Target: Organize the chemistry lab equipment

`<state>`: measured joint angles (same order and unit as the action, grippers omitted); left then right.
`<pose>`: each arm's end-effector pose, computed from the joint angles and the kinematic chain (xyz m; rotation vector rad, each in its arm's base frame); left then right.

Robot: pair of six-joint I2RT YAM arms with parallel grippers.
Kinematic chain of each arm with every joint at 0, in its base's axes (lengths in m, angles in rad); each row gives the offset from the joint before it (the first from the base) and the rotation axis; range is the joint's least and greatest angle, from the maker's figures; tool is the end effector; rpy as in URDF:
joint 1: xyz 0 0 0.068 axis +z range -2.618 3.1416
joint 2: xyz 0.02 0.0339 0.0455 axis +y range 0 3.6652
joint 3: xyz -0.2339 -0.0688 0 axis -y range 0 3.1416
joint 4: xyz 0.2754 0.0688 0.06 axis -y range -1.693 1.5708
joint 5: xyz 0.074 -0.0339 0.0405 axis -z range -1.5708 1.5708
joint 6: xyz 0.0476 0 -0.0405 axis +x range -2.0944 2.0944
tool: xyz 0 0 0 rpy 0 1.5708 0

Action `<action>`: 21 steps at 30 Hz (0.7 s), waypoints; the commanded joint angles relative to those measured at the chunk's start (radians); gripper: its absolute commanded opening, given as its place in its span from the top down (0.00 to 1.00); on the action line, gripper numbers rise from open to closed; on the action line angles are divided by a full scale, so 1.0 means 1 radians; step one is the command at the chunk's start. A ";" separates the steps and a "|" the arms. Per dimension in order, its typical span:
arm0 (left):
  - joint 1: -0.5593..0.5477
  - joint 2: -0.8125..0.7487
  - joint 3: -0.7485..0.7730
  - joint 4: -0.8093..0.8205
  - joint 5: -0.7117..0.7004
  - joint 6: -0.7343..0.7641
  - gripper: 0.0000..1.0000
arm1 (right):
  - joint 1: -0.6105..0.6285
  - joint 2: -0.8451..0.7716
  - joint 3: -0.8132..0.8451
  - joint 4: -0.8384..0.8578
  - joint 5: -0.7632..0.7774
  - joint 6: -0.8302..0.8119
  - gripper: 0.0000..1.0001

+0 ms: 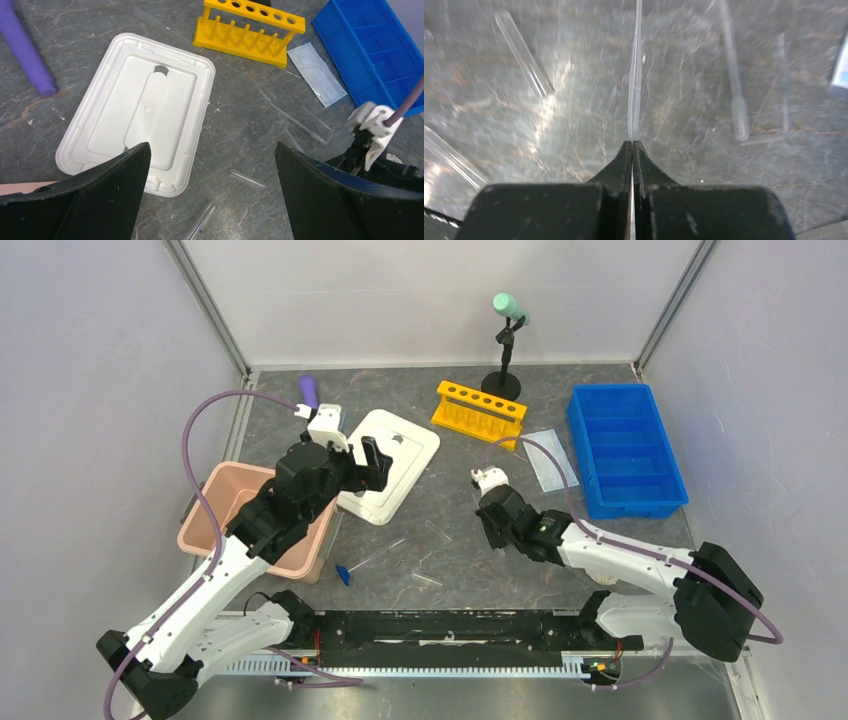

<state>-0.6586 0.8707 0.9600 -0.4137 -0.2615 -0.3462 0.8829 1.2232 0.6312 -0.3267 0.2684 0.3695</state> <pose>0.2068 -0.1445 0.3385 0.1181 1.9039 -0.4384 0.1844 0.2045 0.1342 -0.5146 2.4017 0.2178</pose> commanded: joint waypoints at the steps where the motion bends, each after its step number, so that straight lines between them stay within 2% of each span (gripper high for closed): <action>1: -0.003 -0.005 -0.001 0.023 -0.019 0.033 0.00 | -0.018 -0.015 0.121 0.022 0.175 0.073 1.00; 7: -0.003 0.006 -0.001 0.023 -0.015 0.033 0.00 | -0.141 -0.028 0.206 -0.001 0.332 0.163 1.00; 15: -0.003 -0.002 0.000 0.021 -0.008 0.033 0.00 | -0.381 0.006 0.323 -0.071 0.529 0.366 1.00; 21: -0.003 -0.001 0.000 0.022 0.002 0.031 0.00 | -0.547 0.048 0.359 -0.086 0.608 0.561 1.00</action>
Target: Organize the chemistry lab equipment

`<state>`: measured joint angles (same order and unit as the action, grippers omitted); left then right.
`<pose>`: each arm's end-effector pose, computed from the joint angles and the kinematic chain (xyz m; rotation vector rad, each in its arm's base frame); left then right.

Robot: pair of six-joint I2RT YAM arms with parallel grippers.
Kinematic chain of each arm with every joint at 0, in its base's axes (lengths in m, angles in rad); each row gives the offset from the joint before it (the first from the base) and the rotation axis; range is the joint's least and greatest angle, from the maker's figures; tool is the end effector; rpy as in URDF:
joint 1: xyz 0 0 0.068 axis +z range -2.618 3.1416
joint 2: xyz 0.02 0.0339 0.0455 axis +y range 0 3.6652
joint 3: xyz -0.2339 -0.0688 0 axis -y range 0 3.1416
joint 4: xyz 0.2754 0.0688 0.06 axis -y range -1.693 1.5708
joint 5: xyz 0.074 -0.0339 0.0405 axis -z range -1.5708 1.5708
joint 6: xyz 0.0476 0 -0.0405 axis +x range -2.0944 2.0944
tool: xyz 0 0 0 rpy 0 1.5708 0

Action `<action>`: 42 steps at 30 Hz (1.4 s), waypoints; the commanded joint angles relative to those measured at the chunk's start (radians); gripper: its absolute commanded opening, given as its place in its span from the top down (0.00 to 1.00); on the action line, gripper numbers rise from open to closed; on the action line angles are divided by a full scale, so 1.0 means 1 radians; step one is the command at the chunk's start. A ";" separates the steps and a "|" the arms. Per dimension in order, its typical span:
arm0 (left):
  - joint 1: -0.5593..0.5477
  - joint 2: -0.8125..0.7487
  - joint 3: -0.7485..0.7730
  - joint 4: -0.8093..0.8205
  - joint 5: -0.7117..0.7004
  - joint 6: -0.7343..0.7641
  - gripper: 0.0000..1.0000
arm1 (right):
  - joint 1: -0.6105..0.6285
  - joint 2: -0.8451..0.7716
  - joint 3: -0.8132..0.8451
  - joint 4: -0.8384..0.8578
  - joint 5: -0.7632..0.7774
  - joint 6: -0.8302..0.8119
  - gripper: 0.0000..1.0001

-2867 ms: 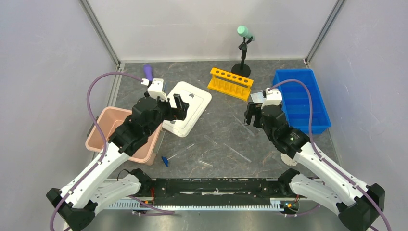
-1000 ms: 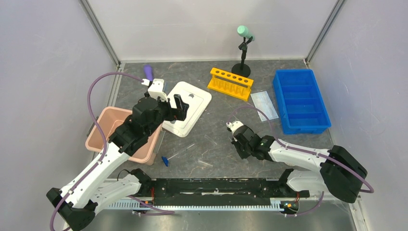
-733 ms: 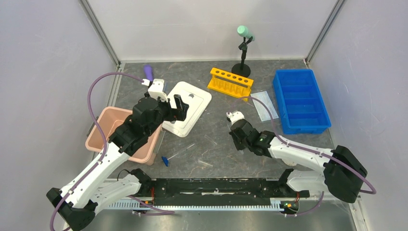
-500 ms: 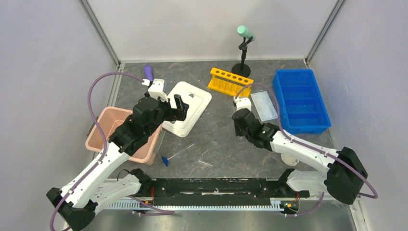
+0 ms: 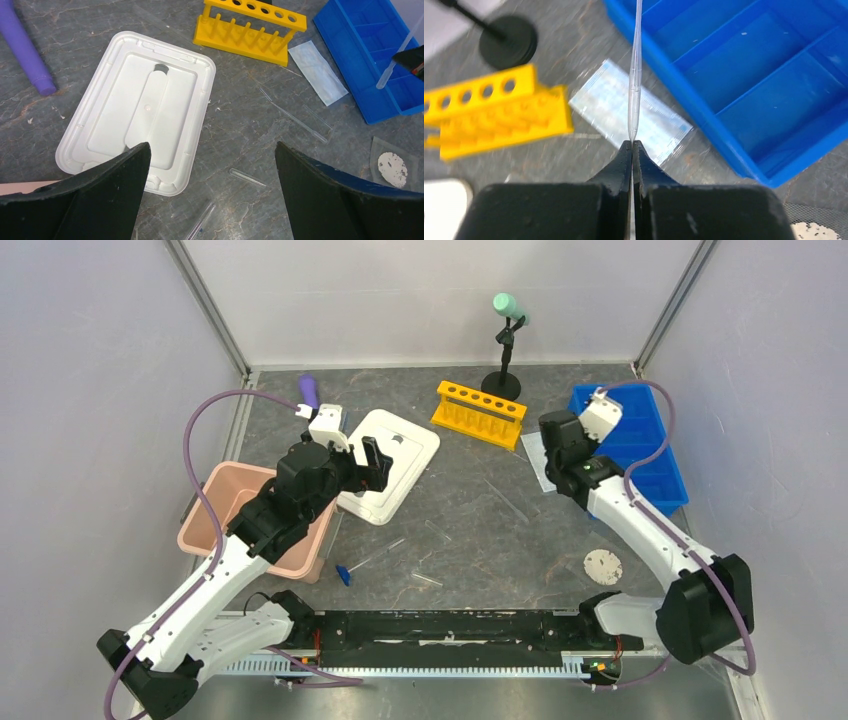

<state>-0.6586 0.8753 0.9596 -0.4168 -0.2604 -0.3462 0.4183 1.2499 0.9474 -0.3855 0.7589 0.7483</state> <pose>0.2075 -0.1451 0.3369 0.1209 1.9116 -0.4356 0.2973 0.0963 0.2418 0.7063 1.9275 -0.1465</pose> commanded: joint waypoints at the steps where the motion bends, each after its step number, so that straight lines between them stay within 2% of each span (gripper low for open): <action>1: -0.003 -0.006 0.001 0.025 0.001 0.030 0.00 | -0.111 0.025 0.041 -0.035 0.126 0.227 1.00; 6: -0.003 -0.005 0.001 0.024 0.001 0.030 0.00 | -0.216 0.060 0.032 -0.054 0.164 0.380 1.00; 14: -0.003 0.017 -0.001 0.024 -0.014 0.029 0.00 | -0.372 0.160 0.052 -0.059 0.072 0.552 1.00; 18: -0.003 0.030 0.008 0.021 0.010 0.023 0.00 | -0.412 0.201 0.054 -0.035 0.027 0.593 1.00; 27: -0.002 -0.011 -0.002 0.025 -0.001 0.029 0.00 | -0.539 0.278 0.050 0.057 -0.079 0.529 1.00; 42: -0.003 -0.055 0.002 0.023 0.009 0.029 0.00 | -0.572 0.367 0.097 0.117 -0.141 0.472 1.00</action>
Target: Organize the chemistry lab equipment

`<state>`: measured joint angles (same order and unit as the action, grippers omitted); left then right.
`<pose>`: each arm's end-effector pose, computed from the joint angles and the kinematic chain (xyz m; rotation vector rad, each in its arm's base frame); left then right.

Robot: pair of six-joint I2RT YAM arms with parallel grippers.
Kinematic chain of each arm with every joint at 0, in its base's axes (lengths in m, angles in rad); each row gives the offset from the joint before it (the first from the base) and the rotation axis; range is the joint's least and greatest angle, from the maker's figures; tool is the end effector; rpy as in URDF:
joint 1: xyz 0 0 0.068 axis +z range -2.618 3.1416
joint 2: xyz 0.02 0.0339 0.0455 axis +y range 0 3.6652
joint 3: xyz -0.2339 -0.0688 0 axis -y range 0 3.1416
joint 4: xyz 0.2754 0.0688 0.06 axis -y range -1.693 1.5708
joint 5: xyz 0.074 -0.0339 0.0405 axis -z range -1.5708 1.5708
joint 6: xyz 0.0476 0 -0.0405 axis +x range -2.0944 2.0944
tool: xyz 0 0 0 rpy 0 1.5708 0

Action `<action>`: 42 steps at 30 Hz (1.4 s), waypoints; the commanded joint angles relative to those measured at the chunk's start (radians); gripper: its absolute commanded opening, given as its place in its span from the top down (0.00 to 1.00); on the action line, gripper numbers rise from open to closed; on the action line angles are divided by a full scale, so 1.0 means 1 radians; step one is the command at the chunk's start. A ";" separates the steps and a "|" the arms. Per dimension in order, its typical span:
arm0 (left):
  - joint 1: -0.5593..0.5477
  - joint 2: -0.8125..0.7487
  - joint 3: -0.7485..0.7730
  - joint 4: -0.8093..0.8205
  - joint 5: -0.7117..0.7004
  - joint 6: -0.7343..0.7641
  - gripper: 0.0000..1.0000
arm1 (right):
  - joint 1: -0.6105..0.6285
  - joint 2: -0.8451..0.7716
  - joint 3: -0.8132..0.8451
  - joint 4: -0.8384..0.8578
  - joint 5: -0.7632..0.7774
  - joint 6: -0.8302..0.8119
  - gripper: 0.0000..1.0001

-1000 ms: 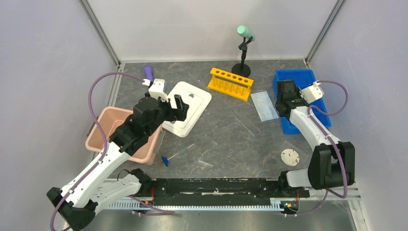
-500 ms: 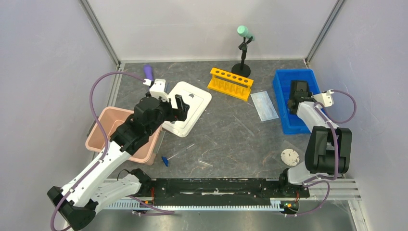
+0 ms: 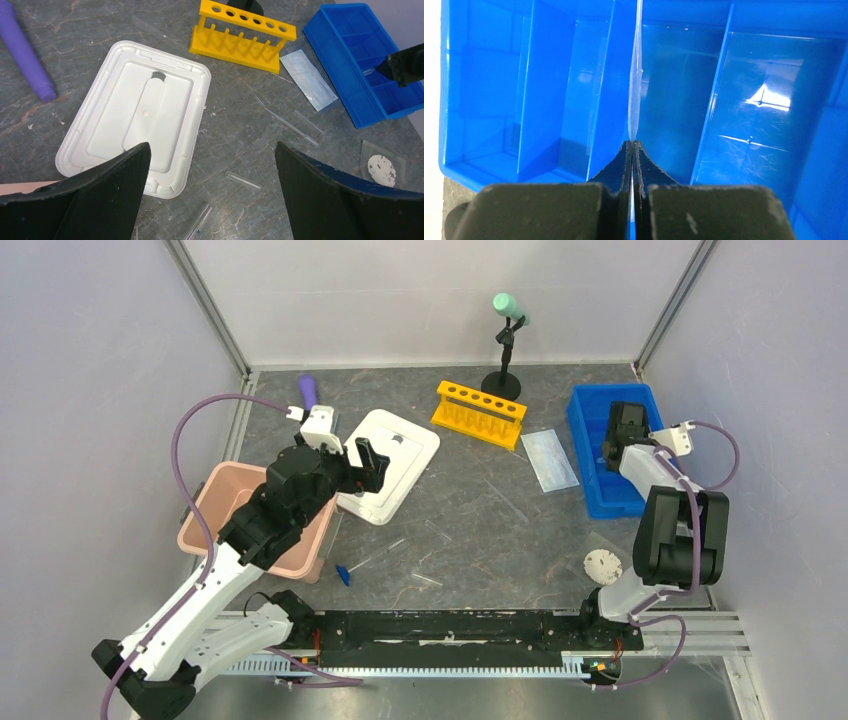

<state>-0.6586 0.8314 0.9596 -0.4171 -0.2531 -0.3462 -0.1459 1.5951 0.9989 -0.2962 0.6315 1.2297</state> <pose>0.1994 -0.1393 0.3468 0.1154 1.8723 -0.4626 0.3499 -0.0798 0.1548 1.6250 1.5701 -0.2198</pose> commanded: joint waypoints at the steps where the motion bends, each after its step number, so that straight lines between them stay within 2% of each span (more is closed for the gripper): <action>1: -0.003 -0.011 0.001 0.023 0.003 0.030 0.00 | -0.010 0.026 0.043 0.028 -0.022 -0.009 1.00; 3: -0.003 -0.011 0.001 0.023 0.001 0.029 0.00 | -0.015 0.029 0.040 0.036 -0.044 -0.018 0.99; 13: -0.003 -0.008 -0.001 0.023 -0.001 0.030 0.00 | -0.032 -0.024 0.090 0.099 -0.146 -0.240 0.67; 17: -0.003 -0.008 0.001 0.022 -0.001 0.030 0.00 | -0.036 -0.081 0.080 0.095 -0.179 -0.305 0.67; 19: -0.002 -0.010 0.001 0.021 0.000 0.030 0.00 | -0.034 -0.110 0.073 0.119 -0.230 -0.392 0.68; 23: -0.003 -0.010 0.001 0.021 0.000 0.030 0.00 | -0.034 -0.154 0.060 0.189 -0.409 -0.603 0.68; 27: -0.003 -0.003 0.002 0.022 -0.001 0.030 0.00 | -0.034 -0.205 0.034 0.218 -0.678 -0.811 0.67; 31: -0.003 0.004 0.005 0.021 0.013 0.028 0.00 | 0.004 -0.279 -0.068 0.266 -0.868 -0.932 0.65; 36: -0.003 0.003 0.005 0.021 0.019 0.026 0.00 | 0.174 -0.288 -0.101 0.155 -0.866 -1.158 0.60; 39: -0.003 0.003 0.004 0.021 0.022 0.024 0.00 | 0.287 -0.239 -0.110 0.123 -0.849 -1.270 0.59; 42: -0.003 0.005 0.005 0.021 0.031 0.023 0.00 | 0.344 -0.164 -0.082 0.074 -0.831 -1.322 0.59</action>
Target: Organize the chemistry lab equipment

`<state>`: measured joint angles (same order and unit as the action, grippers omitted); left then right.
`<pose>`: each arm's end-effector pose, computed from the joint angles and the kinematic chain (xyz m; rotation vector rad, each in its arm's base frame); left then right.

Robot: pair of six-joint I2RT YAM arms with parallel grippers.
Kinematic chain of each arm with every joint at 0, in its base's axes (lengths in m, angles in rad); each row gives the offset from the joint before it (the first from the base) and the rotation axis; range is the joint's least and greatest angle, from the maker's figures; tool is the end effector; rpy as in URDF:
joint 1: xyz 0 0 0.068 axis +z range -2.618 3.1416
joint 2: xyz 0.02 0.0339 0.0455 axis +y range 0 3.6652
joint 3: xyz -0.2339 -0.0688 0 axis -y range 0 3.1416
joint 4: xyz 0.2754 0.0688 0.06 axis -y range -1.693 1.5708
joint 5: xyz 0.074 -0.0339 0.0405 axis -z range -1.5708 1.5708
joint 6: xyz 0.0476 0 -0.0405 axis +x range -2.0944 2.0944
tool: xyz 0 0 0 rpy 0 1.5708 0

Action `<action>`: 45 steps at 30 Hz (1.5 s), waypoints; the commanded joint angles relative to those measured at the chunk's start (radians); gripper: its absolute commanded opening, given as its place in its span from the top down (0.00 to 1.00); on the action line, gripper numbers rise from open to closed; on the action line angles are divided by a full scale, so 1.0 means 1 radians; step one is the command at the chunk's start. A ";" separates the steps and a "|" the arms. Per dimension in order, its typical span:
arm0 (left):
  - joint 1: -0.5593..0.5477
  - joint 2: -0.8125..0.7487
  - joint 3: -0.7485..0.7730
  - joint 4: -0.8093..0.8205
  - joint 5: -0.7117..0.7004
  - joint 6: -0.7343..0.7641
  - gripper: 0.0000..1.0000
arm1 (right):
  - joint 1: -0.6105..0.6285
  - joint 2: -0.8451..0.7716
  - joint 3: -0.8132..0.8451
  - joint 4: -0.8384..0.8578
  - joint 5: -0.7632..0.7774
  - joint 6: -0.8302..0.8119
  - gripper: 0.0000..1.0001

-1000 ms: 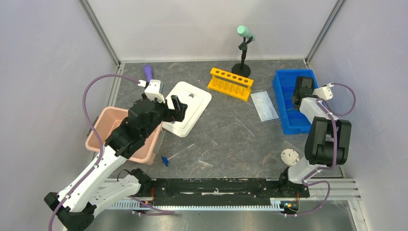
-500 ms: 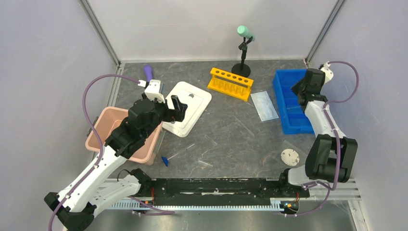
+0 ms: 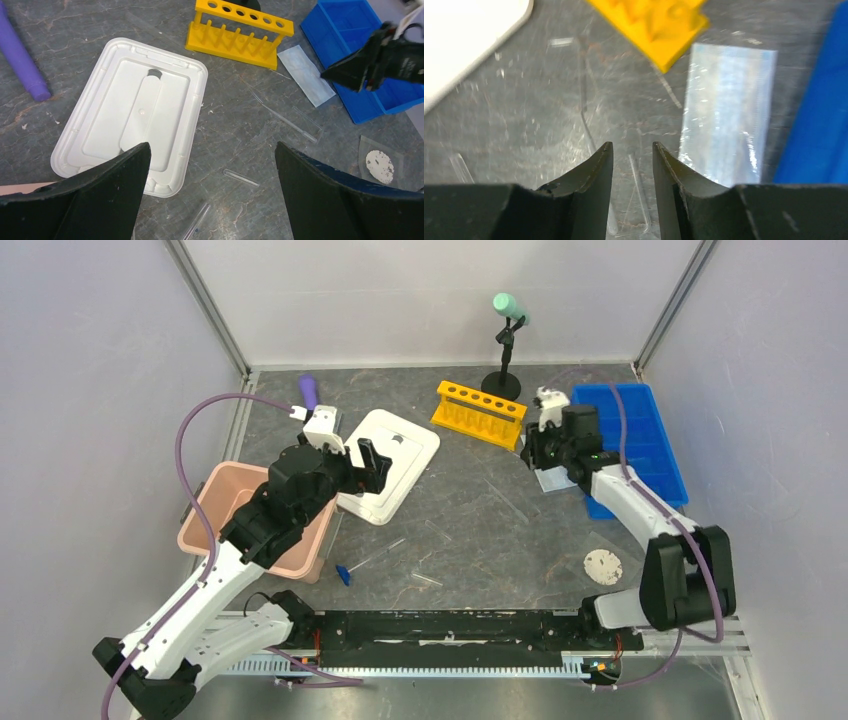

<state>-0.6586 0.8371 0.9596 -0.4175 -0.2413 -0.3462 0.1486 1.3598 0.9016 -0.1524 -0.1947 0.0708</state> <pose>0.2003 -0.1406 0.3455 0.1253 1.8795 -0.4703 0.3383 0.0600 0.2050 -0.1960 2.1792 0.3367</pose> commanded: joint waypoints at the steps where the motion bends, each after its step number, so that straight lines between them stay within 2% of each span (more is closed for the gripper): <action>1: -0.003 -0.002 0.005 0.022 0.016 0.024 0.00 | 0.070 0.089 0.020 -0.081 0.004 -0.180 0.59; 8: -0.003 -0.006 0.004 0.023 0.006 0.024 0.00 | 0.184 0.199 0.074 -0.184 0.082 -0.277 0.57; 13: -0.003 -0.007 0.004 0.022 0.006 0.024 0.00 | 0.218 0.231 0.075 -0.204 0.085 -0.298 0.57; 37: -0.003 -0.008 0.002 0.023 0.011 0.021 0.00 | 0.275 0.320 0.089 -0.239 0.109 -0.297 0.62; 41: -0.003 -0.008 0.002 0.023 0.010 0.021 0.00 | 0.278 0.324 0.089 -0.234 0.109 -0.286 0.68; 45: -0.003 -0.008 0.002 0.022 0.010 0.022 0.00 | 0.279 0.319 0.089 -0.232 0.100 -0.274 0.83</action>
<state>-0.6586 0.8371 0.9596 -0.4175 -0.2329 -0.3462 0.4236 1.6814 0.9577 -0.3874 -0.0933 -0.2180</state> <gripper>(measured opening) 0.994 0.239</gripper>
